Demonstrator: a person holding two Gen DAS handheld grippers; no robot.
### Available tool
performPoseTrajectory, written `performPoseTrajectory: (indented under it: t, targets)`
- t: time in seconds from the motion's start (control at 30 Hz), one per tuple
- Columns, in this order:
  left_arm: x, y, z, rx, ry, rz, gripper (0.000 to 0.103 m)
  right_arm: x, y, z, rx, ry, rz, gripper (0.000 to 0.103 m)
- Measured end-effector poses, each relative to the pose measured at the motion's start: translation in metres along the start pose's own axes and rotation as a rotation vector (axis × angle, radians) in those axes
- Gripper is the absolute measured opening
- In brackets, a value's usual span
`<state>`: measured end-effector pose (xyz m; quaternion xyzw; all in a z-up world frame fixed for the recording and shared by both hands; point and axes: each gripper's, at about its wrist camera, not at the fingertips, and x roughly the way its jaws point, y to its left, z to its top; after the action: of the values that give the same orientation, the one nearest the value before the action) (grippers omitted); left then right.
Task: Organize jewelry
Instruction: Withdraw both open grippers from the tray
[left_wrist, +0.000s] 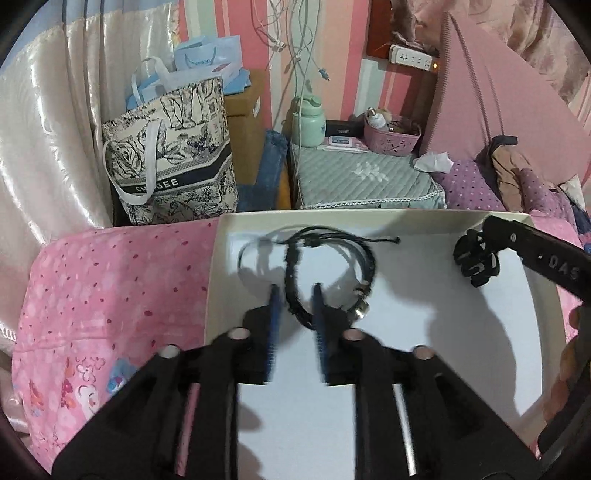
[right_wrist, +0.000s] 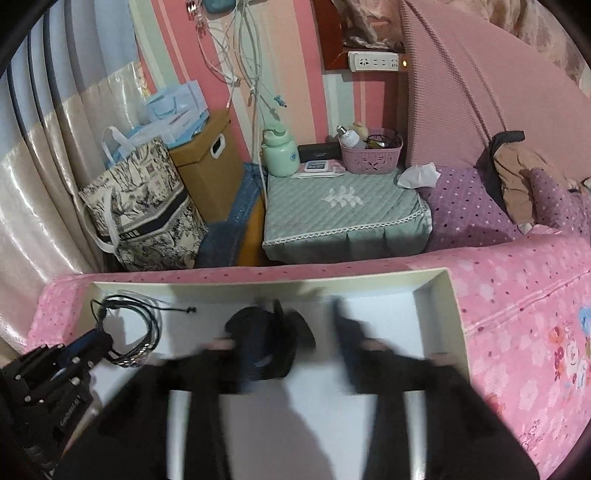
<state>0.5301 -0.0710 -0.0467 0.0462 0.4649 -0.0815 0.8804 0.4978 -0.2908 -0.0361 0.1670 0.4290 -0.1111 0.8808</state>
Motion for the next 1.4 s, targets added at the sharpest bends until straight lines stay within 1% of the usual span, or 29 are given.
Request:
performPoseTrajectory:
  t: [0.07, 0.1, 0.17, 0.2, 0.27, 0.3, 0.33, 0.37, 0.43, 0.5, 0.6, 0.67, 0.73, 0.83, 1.03, 1.13, 1.3, 1.4]
  targets:
    - [-0.011, -0.001, -0.003, 0.0, -0.018, 0.001, 0.037, -0.014, -0.007, -0.001, 0.012, -0.017, 0.004, 0.054]
    - [-0.017, -0.001, -0.004, 0.0, -0.025, -0.002, 0.041, -0.018, -0.009, -0.002, 0.014, -0.02, 0.006, 0.054]
    - [-0.038, -0.003, -0.007, 0.0, -0.056, 0.006, 0.062, -0.036, -0.016, -0.004, 0.017, -0.027, 0.005, 0.054]
    - [-0.048, -0.003, -0.009, 0.001, -0.078, 0.014, 0.067, -0.041, -0.018, -0.005, 0.015, -0.029, 0.003, 0.054]
    - [-0.075, -0.001, -0.015, 0.002, -0.125, 0.021, 0.084, -0.064, -0.023, -0.013, -0.015, -0.046, -0.016, 0.055]
    - [-0.091, 0.001, -0.021, -0.001, -0.149, 0.023, 0.087, -0.075, -0.026, -0.017, -0.032, -0.057, -0.03, 0.06]
    - [-0.102, 0.003, -0.025, -0.009, -0.165, 0.027, 0.095, -0.085, -0.028, -0.022, -0.047, -0.069, -0.044, 0.067]
    - [-0.112, 0.006, -0.03, -0.016, -0.181, 0.027, 0.1, -0.096, -0.029, -0.027, -0.06, -0.081, -0.059, 0.071]
    - [-0.136, 0.013, -0.045, -0.031, -0.207, 0.015, 0.1, -0.119, -0.032, -0.039, -0.077, -0.111, -0.082, 0.082]
    - [-0.153, 0.017, -0.059, -0.039, -0.212, 0.007, 0.1, -0.144, -0.037, -0.055, -0.084, -0.141, -0.085, 0.087]
    - [-0.182, 0.025, -0.086, -0.049, -0.23, 0.014, 0.1, -0.173, -0.041, -0.076, -0.097, -0.159, -0.1, 0.092]
    - [-0.194, 0.028, -0.1, -0.059, -0.238, 0.024, 0.1, -0.194, -0.042, -0.093, -0.114, -0.174, -0.11, 0.092]
    - [-0.206, 0.029, -0.118, -0.069, -0.253, 0.024, 0.1, -0.212, -0.042, -0.111, -0.125, -0.202, -0.134, 0.096]
    - [-0.218, 0.026, -0.141, -0.064, -0.26, 0.026, 0.1, -0.23, -0.042, -0.134, -0.139, -0.228, -0.173, 0.096]
    - [-0.229, 0.013, -0.176, -0.054, -0.257, 0.015, 0.1, -0.243, -0.043, -0.17, -0.149, -0.225, -0.213, 0.096]
    - [-0.226, 0.007, -0.191, -0.032, -0.249, 0.012, 0.1, -0.242, -0.049, -0.186, -0.138, -0.232, -0.196, 0.096]
    - [-0.215, 0.008, -0.207, -0.041, -0.237, -0.005, 0.1, -0.234, -0.054, -0.196, -0.11, -0.231, -0.178, 0.096]
    - [-0.204, 0.009, -0.215, -0.041, -0.226, 0.005, 0.1, -0.228, -0.056, -0.2, -0.102, -0.231, -0.168, 0.097]
